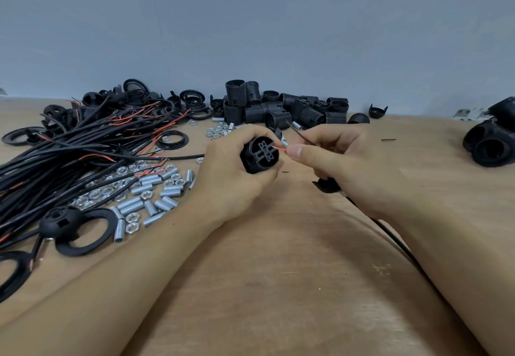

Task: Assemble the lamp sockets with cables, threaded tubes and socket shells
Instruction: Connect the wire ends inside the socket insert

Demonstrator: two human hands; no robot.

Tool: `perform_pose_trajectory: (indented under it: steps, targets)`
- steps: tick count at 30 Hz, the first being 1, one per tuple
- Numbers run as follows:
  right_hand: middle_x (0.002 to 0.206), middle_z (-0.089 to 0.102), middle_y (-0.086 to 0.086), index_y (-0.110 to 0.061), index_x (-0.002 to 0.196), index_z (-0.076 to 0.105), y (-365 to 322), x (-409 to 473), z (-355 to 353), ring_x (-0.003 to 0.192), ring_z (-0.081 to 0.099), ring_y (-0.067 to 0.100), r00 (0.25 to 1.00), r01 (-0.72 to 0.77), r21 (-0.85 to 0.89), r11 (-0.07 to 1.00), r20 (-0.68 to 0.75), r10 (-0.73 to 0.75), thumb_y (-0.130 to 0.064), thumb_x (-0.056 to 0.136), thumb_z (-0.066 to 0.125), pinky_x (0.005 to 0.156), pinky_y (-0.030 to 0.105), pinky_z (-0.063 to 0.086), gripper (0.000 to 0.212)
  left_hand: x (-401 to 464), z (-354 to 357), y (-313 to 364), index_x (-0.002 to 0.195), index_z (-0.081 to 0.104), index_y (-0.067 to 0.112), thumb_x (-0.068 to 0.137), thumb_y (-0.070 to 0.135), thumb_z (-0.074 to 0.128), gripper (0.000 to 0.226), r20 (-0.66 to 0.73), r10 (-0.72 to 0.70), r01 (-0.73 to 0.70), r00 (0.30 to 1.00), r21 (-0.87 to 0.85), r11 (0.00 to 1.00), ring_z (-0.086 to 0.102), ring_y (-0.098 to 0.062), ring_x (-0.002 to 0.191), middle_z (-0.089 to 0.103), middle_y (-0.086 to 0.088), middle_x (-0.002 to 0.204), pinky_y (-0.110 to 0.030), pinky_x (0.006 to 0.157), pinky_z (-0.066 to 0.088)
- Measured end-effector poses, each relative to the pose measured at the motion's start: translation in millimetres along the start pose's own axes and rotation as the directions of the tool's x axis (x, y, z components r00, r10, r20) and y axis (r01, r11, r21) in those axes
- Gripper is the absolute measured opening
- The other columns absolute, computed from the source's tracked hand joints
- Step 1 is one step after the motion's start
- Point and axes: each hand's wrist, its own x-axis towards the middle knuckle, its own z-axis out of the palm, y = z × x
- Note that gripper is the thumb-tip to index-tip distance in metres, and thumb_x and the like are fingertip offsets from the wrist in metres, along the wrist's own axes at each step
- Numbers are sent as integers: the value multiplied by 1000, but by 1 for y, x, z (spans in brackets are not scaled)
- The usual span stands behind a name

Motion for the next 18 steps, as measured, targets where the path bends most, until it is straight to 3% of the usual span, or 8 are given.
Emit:
perform_pose_trajectory:
  steps: [2,6,11,15,18]
  targets:
    - [50,45,-11,-14,76,76,-2,-2,1,49,34,9,1000,-18,-11,1000,21,18,-13,85,74,46,20,28,9,0,0,1,95,67,18,81,2,77,24,24,31,-31,999,-14,999,66,-12,90,68,6,92,-20,80,51]
    - [56,42,14,-10,74,76,-7,-3,4,51,32,15,997,-51,-34,998,65,53,-20,75,72,45,24,25,11,-1,0,2,95,65,18,80,-1,76,26,57,67,-66,996,-9,998,65,-14,90,67,1,95,-17,78,47]
    - [39,43,-14,-13,53,66,-8,-3,5,39,29,3,998,-66,-74,995,17,67,-11,81,66,41,16,24,28,-3,0,3,94,65,18,77,-8,74,33,66,105,-106,992,16,994,60,-1,79,65,2,90,-8,73,41]
    - [41,35,-5,-17,47,65,-9,-2,4,46,28,14,996,-88,-81,993,24,90,-21,71,62,39,15,25,24,-3,1,2,95,66,16,78,-6,76,30,64,114,-115,991,20,993,62,-2,81,66,1,92,-9,74,41]
    - [47,32,9,-16,47,65,-7,-3,6,52,27,21,991,-99,-108,989,74,107,-25,70,63,44,20,25,25,-3,1,1,97,67,13,79,-3,77,26,82,112,-113,990,10,994,65,-10,86,67,-1,94,-18,76,47]
